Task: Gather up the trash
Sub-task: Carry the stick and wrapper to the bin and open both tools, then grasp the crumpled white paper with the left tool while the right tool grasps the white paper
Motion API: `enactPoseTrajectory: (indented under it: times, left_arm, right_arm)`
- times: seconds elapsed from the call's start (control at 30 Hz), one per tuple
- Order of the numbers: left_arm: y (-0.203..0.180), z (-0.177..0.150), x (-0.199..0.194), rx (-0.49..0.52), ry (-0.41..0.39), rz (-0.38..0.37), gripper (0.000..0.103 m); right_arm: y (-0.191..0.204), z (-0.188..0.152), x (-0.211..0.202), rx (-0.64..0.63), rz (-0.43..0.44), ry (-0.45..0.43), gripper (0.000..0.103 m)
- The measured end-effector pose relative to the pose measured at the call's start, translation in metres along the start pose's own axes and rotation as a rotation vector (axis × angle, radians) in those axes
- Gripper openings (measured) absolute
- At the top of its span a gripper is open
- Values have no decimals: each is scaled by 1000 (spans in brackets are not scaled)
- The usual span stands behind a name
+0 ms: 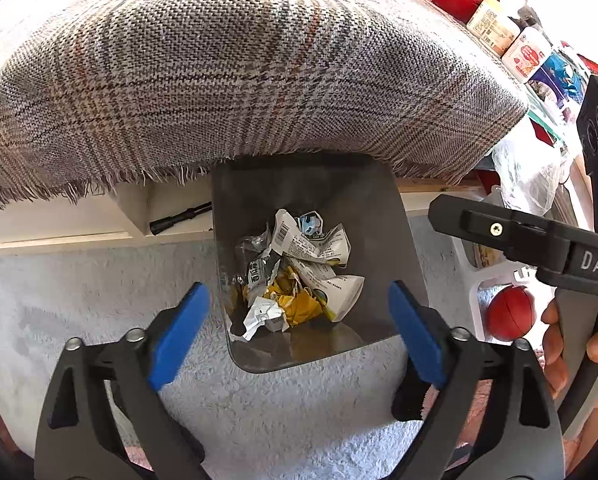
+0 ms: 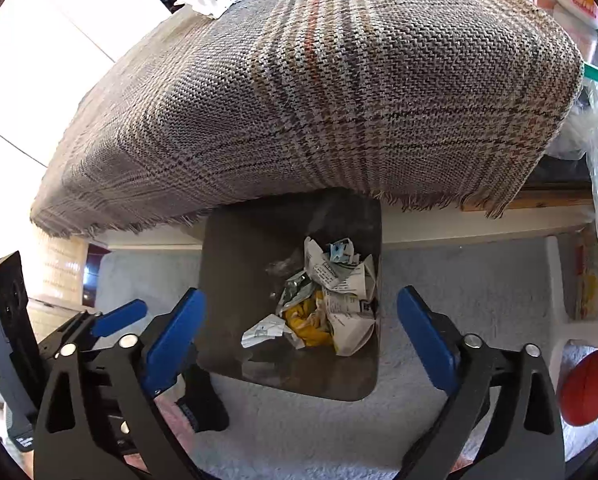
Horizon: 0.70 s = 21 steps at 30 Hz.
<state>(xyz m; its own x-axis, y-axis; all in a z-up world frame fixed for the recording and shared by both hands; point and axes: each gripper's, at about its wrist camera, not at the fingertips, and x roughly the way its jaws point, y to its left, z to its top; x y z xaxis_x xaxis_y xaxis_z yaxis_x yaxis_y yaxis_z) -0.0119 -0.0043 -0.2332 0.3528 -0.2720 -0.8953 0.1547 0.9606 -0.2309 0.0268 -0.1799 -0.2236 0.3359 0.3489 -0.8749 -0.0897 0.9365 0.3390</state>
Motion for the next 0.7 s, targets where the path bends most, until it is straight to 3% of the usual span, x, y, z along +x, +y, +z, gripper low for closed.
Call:
enactPoseTrajectory:
  times: [0.13, 0.43, 0.53, 0.7]
  left_arm:
    - [-2, -2, -3, 20, -10, 18, 94]
    - [1, 2, -18, 2, -29, 7, 95]
    - [-1, 10, -29, 7, -27, -2, 95]
    - [-5, 46, -64, 33, -86, 34, 95]
  right_arm:
    - [0, 0, -1, -16, -3, 1, 99]
    - [-1, 4, -15, 13, 31, -37, 100]
    - [-2, 11, -34, 27, 58, -63, 99]
    - [3, 43, -79, -6, 11, -134, 99]
